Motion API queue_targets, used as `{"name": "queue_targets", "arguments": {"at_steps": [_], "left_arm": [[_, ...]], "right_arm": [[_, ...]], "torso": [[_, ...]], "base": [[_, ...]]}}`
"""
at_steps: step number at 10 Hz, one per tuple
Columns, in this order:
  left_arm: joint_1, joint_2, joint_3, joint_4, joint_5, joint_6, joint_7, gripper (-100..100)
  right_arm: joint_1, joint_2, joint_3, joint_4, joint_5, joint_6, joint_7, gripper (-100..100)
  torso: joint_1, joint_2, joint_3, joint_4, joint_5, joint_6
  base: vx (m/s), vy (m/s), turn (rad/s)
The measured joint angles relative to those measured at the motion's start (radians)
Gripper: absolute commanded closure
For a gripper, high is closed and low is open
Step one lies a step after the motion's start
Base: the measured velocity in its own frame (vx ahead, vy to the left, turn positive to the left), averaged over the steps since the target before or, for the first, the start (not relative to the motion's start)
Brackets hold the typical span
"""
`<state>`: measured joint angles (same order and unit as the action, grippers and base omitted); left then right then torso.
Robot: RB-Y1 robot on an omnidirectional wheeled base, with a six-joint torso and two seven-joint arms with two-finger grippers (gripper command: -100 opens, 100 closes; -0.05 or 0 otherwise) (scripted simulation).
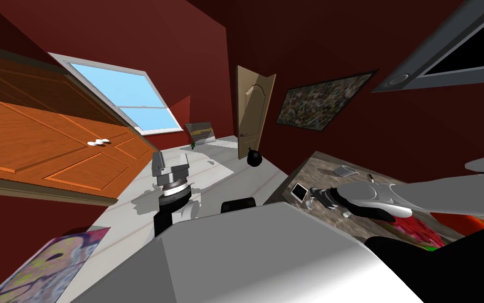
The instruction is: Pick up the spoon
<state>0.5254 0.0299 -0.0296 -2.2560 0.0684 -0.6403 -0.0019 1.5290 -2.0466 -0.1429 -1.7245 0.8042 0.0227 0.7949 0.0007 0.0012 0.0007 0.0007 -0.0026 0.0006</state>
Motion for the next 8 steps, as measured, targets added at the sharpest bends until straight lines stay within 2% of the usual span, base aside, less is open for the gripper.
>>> {"name": "queue_targets", "arguments": {"at_steps": [2, 5, 6, 8], "left_arm": [[0.0, 0.0, 0.0, 0.0, 0.0, 0.0, 0.0, 0], [0.0, 0.0, 0.0, 0.0, 0.0, 0.0, 0.0, 0], [0.0, 0.0, 0.0, 0.0, 0.0, 0.0, 0.0, 0], [0.0, 0.0, 0.0, 0.0, 0.0, 0.0, 0.0, 0]], "right_arm": [[-0.045, -0.001, 0.015, 0.021, -0.004, -0.04, -0.001, 100], [-0.088, -0.002, 0.014, 0.059, -0.007, -0.102, -0.003, 100], [-0.075, -0.002, -0.013, 0.075, -0.011, -0.122, 0.0, 100], [-0.118, -0.002, 0.015, 0.082, -0.008, -0.142, -0.005, 100]], "torso": [[0.0, 0.001, 0.001, 0.0, 0.0, 0.0], [-0.001, 0.0, 0.0, 0.0, 0.0, 0.001], [-0.001, 0.0, 0.0, 0.0, 0.0, 0.0], [-0.001, -0.001, 0.0, 0.0, 0.0, 0.001]], "base": [[-0.059, 0.031, -0.008], [-0.044, 0.031, -0.007], [-0.03, 0.026, -0.003], [-0.019, 0.012, -0.002]]}}
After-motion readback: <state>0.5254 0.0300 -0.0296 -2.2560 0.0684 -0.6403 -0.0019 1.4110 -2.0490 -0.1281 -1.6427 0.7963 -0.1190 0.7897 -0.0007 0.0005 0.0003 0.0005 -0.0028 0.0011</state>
